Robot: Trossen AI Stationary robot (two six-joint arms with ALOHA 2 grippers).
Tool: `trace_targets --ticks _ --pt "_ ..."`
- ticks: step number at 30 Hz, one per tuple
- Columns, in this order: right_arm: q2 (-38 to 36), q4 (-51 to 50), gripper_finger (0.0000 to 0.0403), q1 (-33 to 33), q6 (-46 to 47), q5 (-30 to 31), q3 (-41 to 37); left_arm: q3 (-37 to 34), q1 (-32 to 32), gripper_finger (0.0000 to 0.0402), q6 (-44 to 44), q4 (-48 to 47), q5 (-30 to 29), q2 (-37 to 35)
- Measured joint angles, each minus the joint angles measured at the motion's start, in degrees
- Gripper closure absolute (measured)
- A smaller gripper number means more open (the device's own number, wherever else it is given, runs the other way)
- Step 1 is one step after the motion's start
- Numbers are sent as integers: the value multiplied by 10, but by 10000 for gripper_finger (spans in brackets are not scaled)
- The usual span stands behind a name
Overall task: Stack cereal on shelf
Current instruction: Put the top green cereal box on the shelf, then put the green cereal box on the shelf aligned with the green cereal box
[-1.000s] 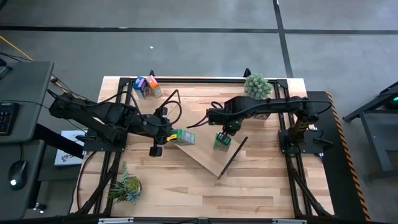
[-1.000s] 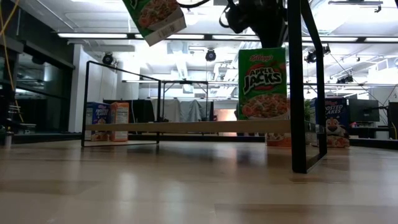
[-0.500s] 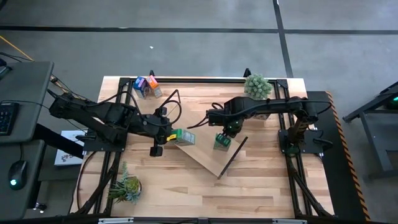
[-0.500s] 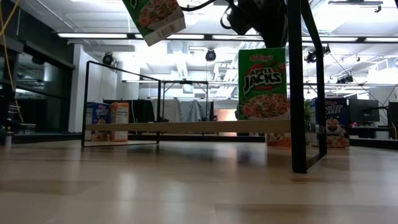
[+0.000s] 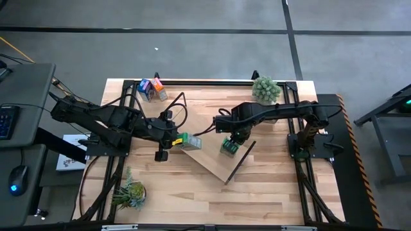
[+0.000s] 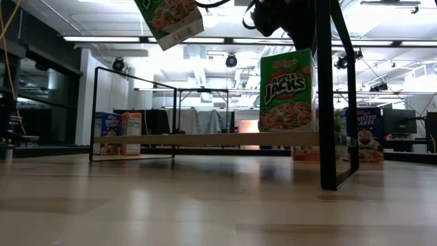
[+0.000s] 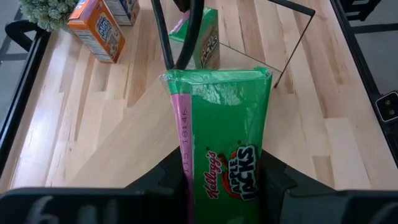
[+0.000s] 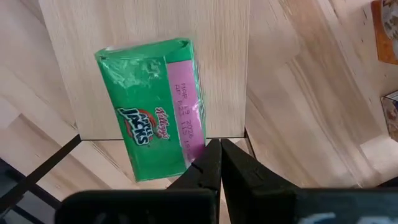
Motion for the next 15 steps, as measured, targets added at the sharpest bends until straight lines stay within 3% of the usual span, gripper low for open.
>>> trace_targets --ticks 9,15 --pt "-14 -40 403 0 -7 25 0 0 0 295 22 1 0 0" --pt "-80 -64 403 0 6 64 0 0 0 295 110 3 29 15"
